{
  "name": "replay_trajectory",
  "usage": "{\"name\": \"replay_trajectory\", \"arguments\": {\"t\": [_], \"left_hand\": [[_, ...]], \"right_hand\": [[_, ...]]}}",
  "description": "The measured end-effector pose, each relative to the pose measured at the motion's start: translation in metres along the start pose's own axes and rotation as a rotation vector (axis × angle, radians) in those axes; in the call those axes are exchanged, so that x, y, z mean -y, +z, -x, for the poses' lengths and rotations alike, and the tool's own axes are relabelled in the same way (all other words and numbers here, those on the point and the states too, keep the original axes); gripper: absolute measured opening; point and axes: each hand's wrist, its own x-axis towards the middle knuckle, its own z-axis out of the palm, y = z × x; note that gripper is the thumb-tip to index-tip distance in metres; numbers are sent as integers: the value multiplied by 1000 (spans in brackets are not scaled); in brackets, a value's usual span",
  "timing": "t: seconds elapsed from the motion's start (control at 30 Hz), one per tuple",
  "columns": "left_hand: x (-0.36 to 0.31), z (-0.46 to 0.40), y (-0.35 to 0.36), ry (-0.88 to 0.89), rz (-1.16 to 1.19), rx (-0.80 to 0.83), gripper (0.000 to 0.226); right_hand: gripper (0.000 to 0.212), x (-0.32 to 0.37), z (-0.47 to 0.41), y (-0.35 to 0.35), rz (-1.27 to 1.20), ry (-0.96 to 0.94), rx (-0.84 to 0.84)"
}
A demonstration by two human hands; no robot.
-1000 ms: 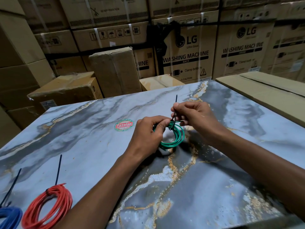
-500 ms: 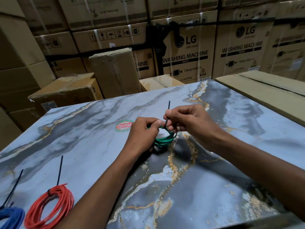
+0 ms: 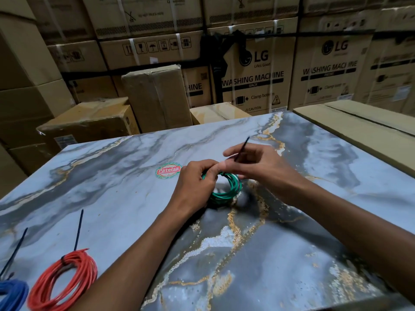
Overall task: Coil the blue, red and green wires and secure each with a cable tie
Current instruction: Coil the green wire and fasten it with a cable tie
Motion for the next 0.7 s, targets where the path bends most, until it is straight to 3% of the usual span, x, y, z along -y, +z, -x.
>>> {"name": "replay_trajectory", "arguments": {"t": [0.17,0.5,0.6,0.7], "left_hand": [[-3,1,0,-35,59,2,30],[-6,0,4,127,-39,36,22],[-5,1,4,116,-31,49,24],[-3,0,4,53,-34,54,22]], "right_hand": [[12,-5,-1,-2,367,-211,-13],[9,-15,-10,-8,224,-152,-245],[12,-14,-8,-8,312,-201,-273],[6,-10,-6,-7,203,-204,-260]]}}
